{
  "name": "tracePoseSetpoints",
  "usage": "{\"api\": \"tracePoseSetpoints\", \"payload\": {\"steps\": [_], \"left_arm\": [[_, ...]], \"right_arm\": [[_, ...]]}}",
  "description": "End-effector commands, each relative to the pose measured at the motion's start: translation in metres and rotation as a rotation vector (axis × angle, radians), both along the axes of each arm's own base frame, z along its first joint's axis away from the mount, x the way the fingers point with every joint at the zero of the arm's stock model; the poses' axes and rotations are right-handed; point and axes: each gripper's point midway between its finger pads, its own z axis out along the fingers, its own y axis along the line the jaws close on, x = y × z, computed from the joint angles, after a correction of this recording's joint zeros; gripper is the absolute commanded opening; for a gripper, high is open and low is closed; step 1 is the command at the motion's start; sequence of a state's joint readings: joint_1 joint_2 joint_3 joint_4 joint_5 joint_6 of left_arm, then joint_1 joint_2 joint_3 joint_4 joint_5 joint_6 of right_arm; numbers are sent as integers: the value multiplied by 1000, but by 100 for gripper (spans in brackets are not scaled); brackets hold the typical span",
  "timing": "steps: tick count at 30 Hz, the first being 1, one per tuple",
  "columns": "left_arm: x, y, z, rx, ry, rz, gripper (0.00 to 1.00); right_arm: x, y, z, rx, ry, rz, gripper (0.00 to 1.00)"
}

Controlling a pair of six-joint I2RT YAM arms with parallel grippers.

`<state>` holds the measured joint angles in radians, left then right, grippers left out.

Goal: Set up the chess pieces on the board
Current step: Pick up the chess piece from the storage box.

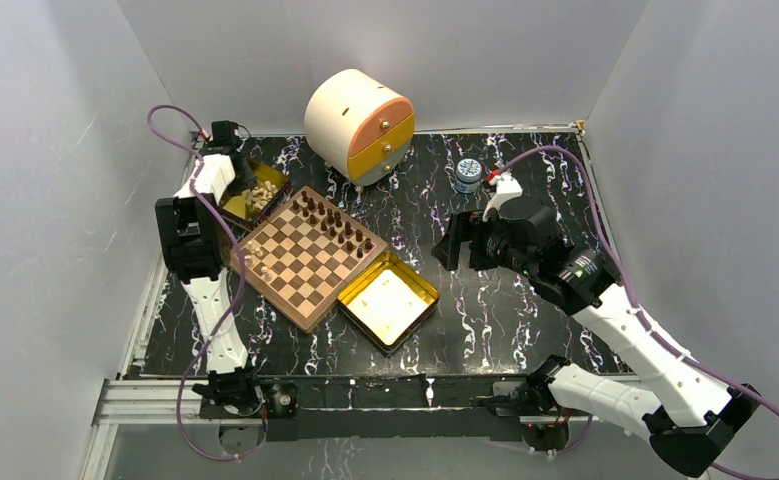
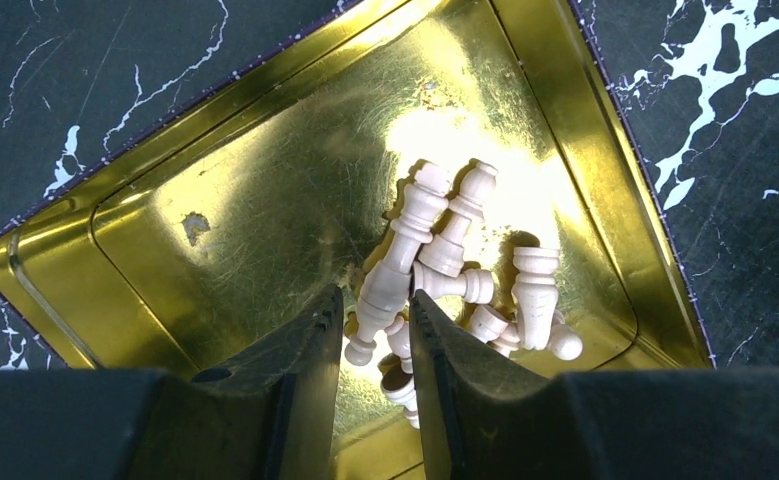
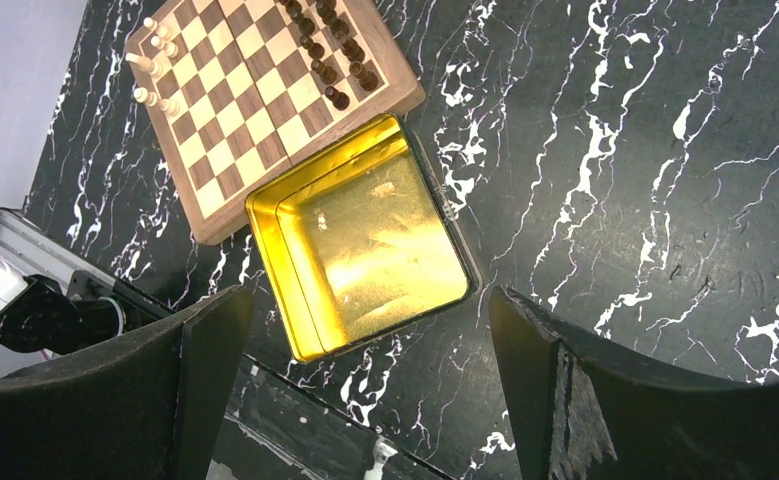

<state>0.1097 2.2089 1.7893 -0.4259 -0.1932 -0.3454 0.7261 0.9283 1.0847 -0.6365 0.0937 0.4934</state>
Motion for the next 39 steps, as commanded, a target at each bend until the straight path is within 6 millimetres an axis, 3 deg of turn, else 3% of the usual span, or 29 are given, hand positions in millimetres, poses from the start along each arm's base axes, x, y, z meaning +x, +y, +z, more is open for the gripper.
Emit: {"api": "tracePoseSetpoints", "payload": {"steps": [1,9,23,32,39], "left_arm": [[6,3,12,4,-16,-6,29],[-1,1,-3,-9,22,-10,27],[2,7,1,24,33,-11,18],[5,1,50,-2,-62,-9,10],[-4,-18,85,-85,-128,-43,8]], "right_arm": [[9,6,33,62,-89,1,97],[10,2,29,48,-93,-8,98],[11,0,26,35,-99,-12,98],[8,4,25,57,-91,3,98],[5,2,25,65,-90,1,98]]}}
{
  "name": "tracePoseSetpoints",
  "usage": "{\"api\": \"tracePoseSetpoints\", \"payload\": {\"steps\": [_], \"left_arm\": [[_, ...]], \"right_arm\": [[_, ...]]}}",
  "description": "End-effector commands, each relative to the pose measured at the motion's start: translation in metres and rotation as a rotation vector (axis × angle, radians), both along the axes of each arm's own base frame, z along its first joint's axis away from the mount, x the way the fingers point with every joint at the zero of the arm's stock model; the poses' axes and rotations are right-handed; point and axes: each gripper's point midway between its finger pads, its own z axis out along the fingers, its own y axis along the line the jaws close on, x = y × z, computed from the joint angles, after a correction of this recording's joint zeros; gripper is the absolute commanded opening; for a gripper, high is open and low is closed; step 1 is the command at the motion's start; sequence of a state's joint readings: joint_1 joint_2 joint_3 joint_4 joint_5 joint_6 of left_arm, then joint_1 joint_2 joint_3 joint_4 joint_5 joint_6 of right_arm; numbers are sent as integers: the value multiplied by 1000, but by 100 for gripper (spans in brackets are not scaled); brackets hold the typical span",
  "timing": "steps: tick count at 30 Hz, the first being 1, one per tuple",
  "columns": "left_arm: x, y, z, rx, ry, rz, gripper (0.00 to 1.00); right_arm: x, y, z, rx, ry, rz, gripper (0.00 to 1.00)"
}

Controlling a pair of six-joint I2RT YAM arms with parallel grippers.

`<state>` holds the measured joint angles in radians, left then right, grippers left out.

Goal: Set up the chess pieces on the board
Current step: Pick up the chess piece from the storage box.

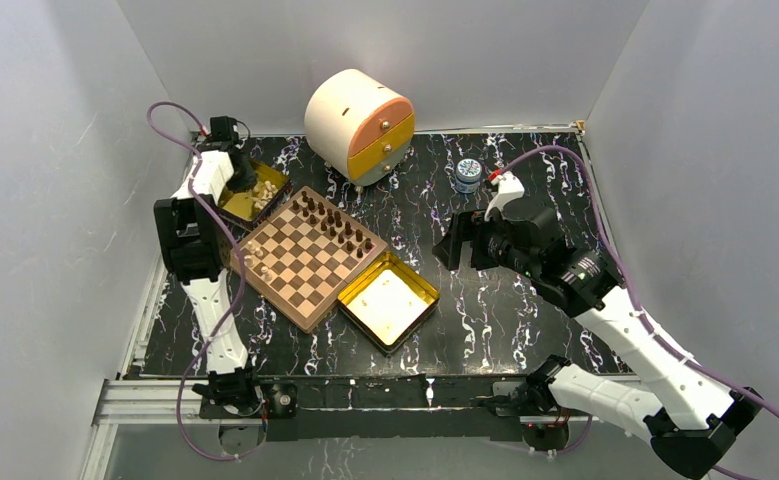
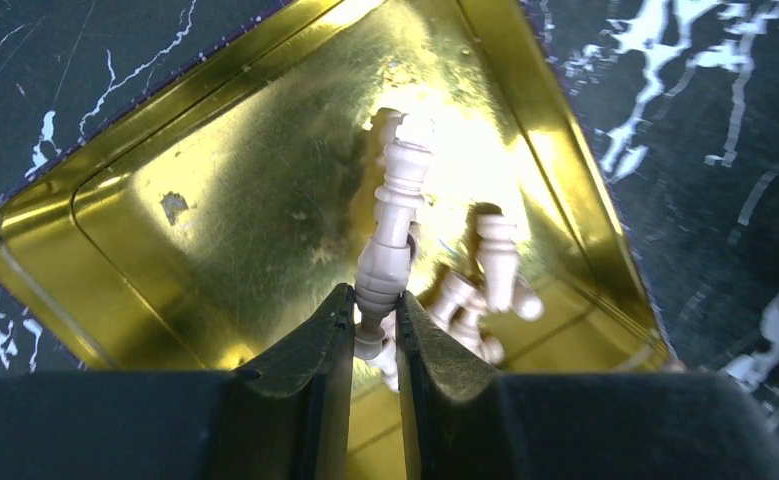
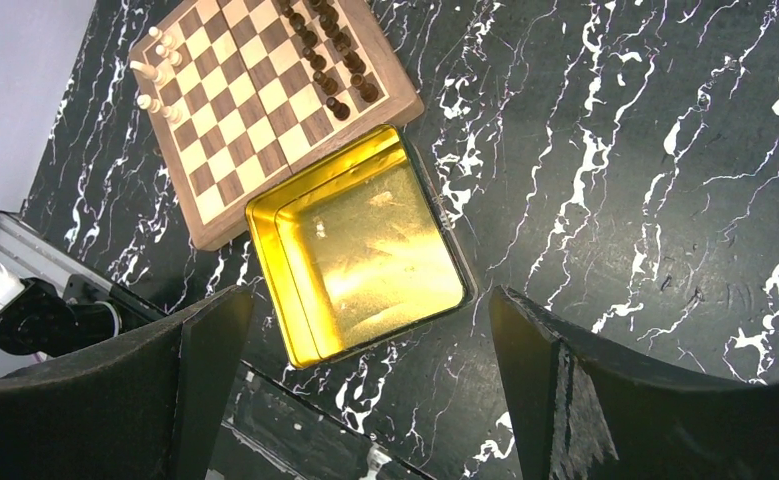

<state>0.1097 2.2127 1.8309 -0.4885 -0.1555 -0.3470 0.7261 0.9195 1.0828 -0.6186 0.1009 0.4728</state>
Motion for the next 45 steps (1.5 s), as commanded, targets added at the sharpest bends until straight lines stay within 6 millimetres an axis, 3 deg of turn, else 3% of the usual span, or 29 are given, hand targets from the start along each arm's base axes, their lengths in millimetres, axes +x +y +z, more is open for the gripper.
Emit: {"api": "tracePoseSetpoints", "payload": {"steps": [1,6,11,22,23,26,30,35,41,45], "left_arm": [[-5,-15,85,-66,-156,-33,7],[-24,-29,115,-110,-206,-77,7],[-49,-60,132,-228,-237,-181,7],[-115,-165,178,-509,-359,-531,7],[-120,-168,180,-512,-368,-541,7],[-148,-206,191,-557,-394,-640,7],[-183,-242,201,-605,-415,-775,8],[-218,-260,208,-666,-439,-887,6],[-250,-266,204,-710,-440,-974,6],[-266,-267,204,-734,-441,-1008,6]], "right_arm": [[2,4,21,75,-53,-3,98],[-1,10,31,127,-41,4,97],[-2,15,39,173,-26,8,96],[0,42,66,276,-10,82,94],[1,45,69,282,-11,92,93],[5,57,75,289,-3,126,87],[8,74,84,316,1,183,66],[14,95,90,346,23,252,59],[23,125,89,394,99,321,70],[35,146,75,395,177,332,72]]}}
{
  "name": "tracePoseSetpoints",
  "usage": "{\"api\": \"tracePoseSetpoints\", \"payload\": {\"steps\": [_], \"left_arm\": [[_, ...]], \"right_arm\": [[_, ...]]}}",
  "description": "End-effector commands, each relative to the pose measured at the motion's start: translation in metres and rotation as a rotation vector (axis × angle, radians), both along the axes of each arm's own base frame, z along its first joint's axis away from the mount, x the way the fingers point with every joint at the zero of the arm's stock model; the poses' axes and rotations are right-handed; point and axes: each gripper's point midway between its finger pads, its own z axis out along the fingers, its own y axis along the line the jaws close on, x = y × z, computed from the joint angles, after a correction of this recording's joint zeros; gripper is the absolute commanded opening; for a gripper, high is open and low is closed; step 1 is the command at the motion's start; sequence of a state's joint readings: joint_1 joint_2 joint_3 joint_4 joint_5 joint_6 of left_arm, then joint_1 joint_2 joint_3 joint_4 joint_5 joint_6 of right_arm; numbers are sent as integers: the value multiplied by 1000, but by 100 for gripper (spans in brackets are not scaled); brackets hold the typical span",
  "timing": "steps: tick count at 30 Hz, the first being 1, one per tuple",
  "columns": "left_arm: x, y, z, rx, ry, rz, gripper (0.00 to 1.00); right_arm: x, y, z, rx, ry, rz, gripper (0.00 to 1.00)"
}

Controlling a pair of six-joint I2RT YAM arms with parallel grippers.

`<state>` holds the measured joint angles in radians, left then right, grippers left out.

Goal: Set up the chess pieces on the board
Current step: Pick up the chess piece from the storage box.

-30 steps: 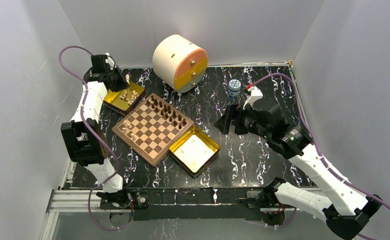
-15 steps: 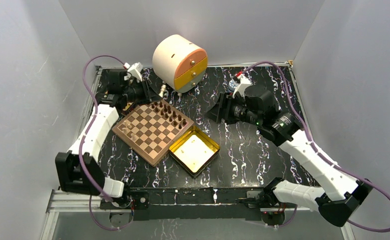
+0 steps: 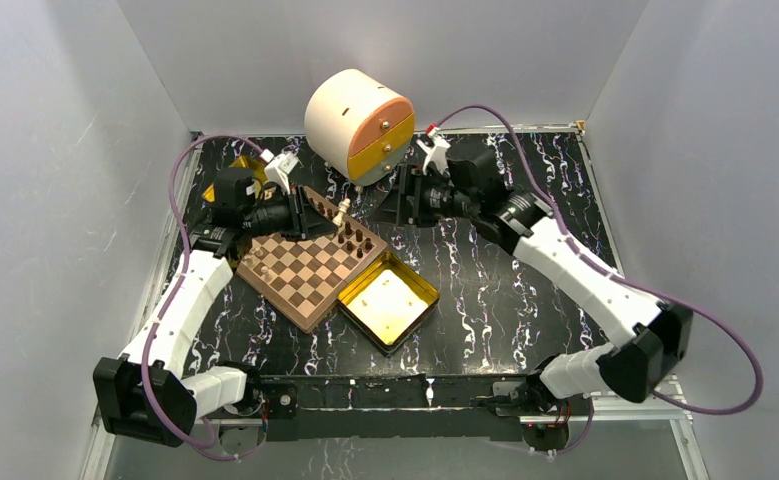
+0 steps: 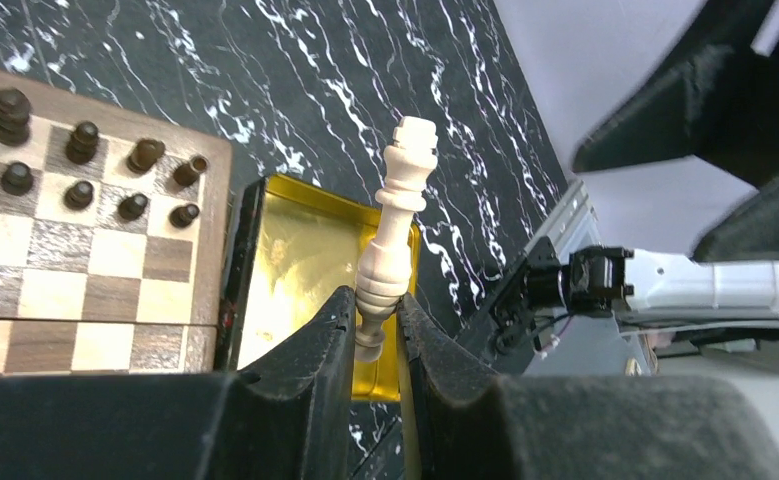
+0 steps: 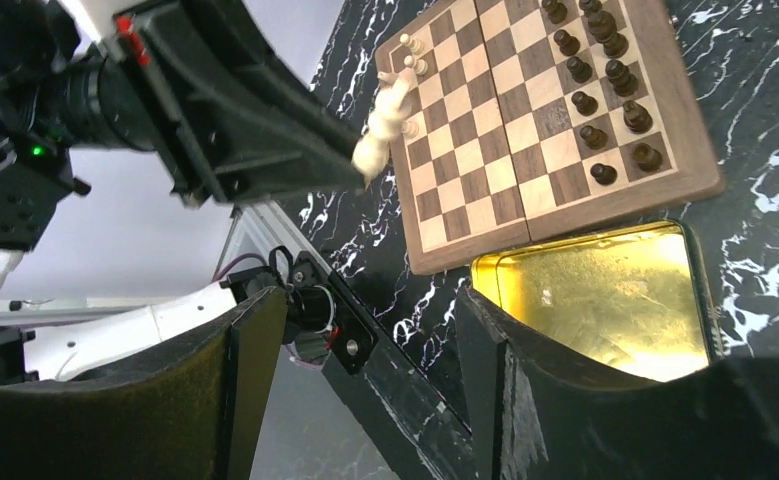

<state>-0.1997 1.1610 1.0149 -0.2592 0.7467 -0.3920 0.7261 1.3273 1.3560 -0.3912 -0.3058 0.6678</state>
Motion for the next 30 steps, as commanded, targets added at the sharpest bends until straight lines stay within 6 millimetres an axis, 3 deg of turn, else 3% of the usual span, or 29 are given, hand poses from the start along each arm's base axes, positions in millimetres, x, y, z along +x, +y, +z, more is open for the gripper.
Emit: {"api": "tracePoseSetpoints", "payload": {"steps": [1,10,16,30], "left_arm": [[-22,-6,14,-40,-65,-85,6],[-30,-5,11,-30,-80,-86,6],[-31,-6,9,-24,-83,-94,5],[-29,-5,4,5,-79,-81,3]], "right_arm": [[11,25,28,99,-5,51,72],[29,58,22,155,74,97,69],[38,70,19,169,99,99,67],[50,76,4,131,141,73,32]]}}
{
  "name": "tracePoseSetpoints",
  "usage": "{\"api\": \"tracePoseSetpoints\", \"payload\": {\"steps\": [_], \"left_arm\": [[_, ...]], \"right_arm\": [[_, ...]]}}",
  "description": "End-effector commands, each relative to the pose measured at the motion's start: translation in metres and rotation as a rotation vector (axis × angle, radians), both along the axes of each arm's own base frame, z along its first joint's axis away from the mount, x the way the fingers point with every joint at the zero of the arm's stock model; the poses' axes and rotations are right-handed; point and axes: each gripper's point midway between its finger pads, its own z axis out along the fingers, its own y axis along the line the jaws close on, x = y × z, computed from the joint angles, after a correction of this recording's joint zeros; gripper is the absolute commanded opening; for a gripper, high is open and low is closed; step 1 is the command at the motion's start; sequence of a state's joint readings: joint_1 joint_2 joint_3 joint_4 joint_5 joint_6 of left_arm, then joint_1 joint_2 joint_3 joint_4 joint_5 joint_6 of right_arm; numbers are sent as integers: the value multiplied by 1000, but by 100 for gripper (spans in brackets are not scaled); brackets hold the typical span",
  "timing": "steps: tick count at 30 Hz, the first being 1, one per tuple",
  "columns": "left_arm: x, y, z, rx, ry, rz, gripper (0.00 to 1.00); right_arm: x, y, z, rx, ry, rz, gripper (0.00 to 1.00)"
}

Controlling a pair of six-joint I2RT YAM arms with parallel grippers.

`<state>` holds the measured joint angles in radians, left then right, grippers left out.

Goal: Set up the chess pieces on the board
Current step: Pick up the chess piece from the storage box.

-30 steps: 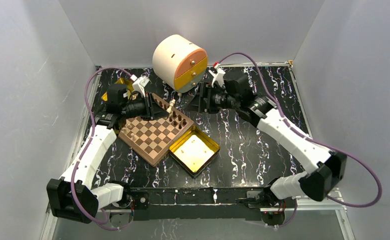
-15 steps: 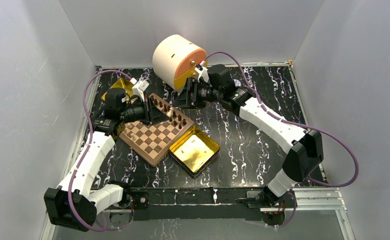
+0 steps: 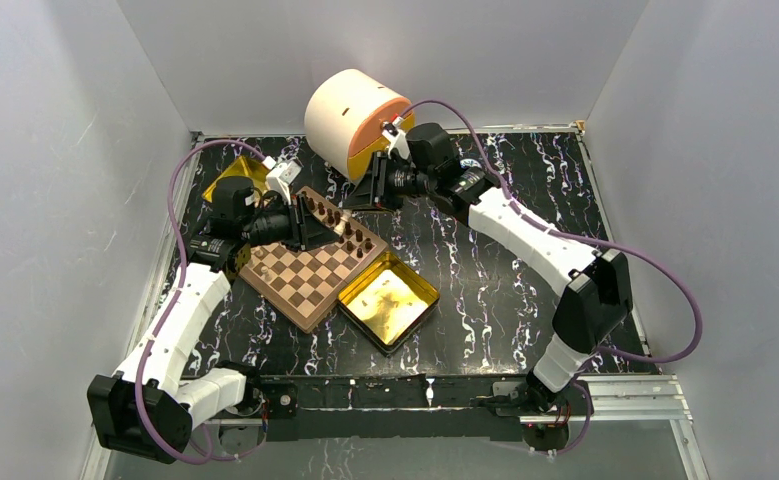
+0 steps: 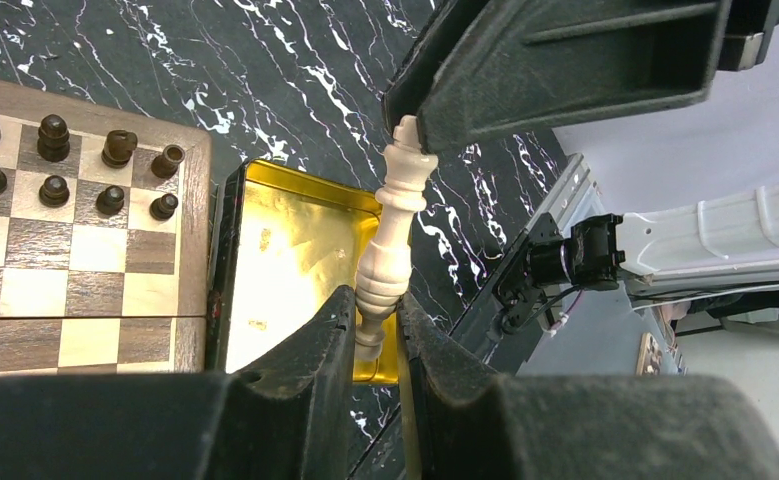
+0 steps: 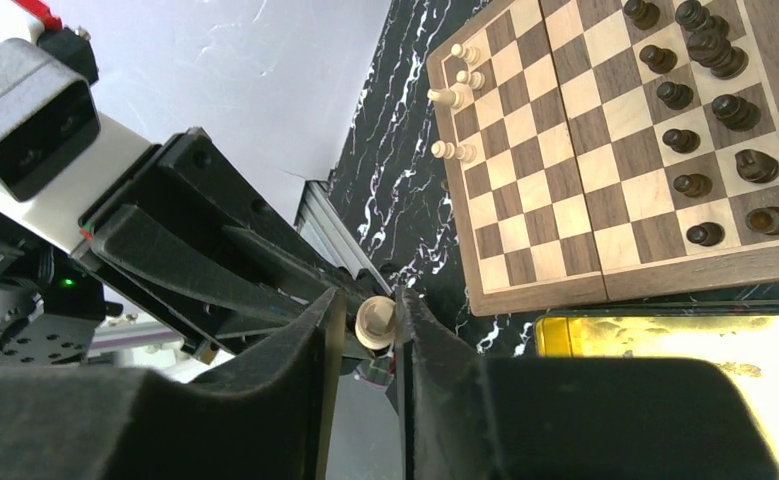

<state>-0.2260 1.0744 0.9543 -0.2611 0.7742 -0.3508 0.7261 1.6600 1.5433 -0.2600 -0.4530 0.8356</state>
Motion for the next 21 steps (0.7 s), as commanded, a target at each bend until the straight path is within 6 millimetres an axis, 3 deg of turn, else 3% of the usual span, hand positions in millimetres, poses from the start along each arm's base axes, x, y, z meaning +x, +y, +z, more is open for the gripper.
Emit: {"api": "tracePoseSetpoints", "payload": {"steps": [1,5,12,21], "left_arm": [[-3,-1,3,5,-25,-16,3],[-1,2,0,22,-19,7,2],[5,10,-10,71,-2,62,2],[34,66,-42,298,114,441,0]], "right_arm": [[9,4,24,38,-58,-2,28],[8,2,24,35,-73,3,12],[9,-1,22,18,-105,-5,1],[43,-25,29,-105,-323,-156,0]]}}
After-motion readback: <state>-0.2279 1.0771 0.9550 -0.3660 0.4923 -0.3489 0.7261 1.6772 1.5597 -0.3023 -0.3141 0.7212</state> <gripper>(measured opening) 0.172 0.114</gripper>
